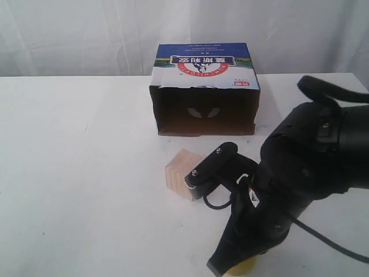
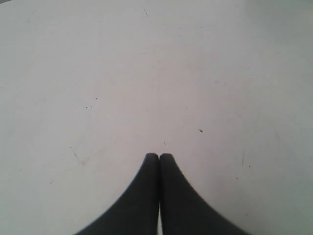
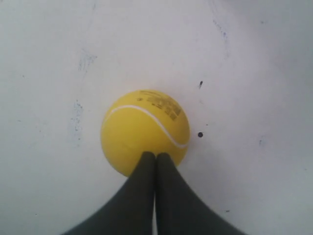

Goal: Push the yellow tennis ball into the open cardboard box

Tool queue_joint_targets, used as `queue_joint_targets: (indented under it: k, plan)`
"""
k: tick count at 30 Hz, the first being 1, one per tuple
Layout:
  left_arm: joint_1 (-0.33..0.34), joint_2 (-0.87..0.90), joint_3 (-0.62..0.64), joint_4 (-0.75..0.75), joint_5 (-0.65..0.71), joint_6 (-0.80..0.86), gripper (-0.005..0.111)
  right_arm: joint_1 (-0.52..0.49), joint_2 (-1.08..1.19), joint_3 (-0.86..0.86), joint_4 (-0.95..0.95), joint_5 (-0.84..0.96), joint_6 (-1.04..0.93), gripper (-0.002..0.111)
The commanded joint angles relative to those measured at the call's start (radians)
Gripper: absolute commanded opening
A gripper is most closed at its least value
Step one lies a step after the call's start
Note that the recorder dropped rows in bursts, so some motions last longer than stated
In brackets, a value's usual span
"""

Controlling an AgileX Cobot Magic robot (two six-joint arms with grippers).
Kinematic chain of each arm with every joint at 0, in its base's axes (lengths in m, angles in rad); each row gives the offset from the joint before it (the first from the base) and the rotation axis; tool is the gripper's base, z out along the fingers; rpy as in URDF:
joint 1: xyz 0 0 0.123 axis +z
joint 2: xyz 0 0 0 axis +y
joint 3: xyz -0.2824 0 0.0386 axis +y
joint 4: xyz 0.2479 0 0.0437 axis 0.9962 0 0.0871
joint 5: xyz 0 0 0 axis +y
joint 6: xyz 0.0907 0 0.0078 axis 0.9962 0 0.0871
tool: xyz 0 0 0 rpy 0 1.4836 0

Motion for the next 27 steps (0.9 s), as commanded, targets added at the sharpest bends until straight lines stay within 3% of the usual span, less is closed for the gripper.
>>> queue_joint_targets:
  k: [1,13,20,27]
  plan:
    - [-0.005,-0.005,0.004,0.005,0.01,0.002,0.0,0.004,0.026,0.021,0.003,-0.026,-0.013,0.0]
    - [-0.005,-0.005,0.004,0.005,0.01,0.002,0.0,0.002,0.04,0.023,-0.065,-0.038,-0.002,0.0]
    - [-0.005,-0.005,0.004,0.005,0.01,0.002,0.0,-0.083,0.04,0.005,-0.242,-0.047,0.037,0.0]
    - [-0.005,-0.005,0.004,0.005,0.01,0.002,0.0,-0.125,-0.011,-0.098,-0.255,0.024,0.037,0.0]
